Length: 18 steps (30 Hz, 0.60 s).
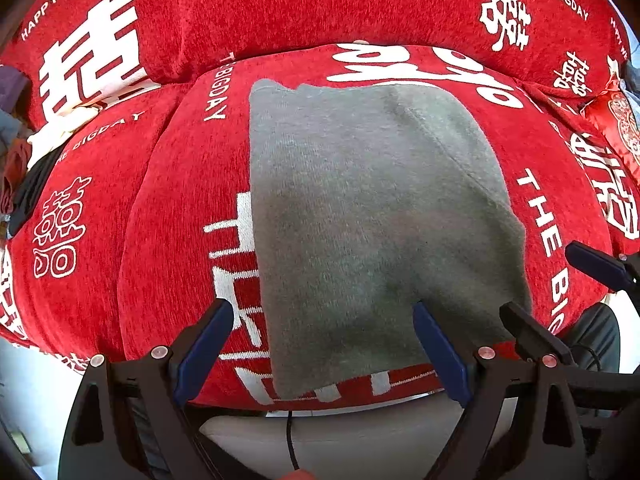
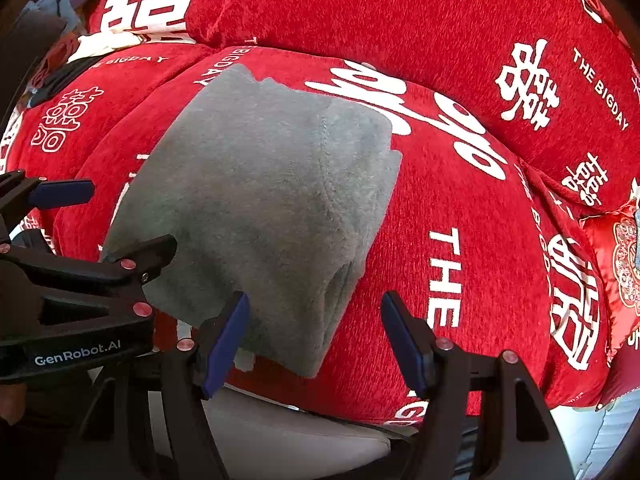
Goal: Fold small clothes
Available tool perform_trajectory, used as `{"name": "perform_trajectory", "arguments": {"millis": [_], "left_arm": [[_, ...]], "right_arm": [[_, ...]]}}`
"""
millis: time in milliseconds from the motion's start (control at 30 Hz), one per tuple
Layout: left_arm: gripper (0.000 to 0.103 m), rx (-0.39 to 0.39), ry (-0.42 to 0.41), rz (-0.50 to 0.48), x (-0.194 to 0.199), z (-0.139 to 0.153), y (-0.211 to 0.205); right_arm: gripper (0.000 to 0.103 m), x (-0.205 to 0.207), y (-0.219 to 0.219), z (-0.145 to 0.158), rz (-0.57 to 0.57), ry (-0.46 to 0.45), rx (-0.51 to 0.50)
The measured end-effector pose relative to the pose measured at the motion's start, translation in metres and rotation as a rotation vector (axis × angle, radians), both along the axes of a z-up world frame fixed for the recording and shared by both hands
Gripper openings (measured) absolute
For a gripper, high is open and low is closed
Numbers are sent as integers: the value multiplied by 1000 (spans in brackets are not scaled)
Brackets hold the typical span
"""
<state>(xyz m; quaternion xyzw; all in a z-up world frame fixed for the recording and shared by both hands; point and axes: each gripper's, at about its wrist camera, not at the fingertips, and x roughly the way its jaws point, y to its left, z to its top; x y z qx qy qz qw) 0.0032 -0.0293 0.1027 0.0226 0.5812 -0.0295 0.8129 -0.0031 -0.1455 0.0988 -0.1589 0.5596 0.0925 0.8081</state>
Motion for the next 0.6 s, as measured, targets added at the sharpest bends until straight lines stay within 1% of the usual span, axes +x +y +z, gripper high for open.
{"name": "perform_trajectory", "arguments": {"millis": [167,400,533,600], "left_arm": [[92,-4,-8,-5,-2,2,-2],[92,-36,-1,-1,-6,-3,-1],[92,-62,37,46,-13,-20,14],[92,-49,69,63,-21,-34,23]], "right_arm": [[72,-3,3,1,1,-8,-1],[72,-8,1,-1,-16,-15,8],[72,-12,-10,-11,-51,0,11],[72,-16,-18,-20,-71,11,5]]}}
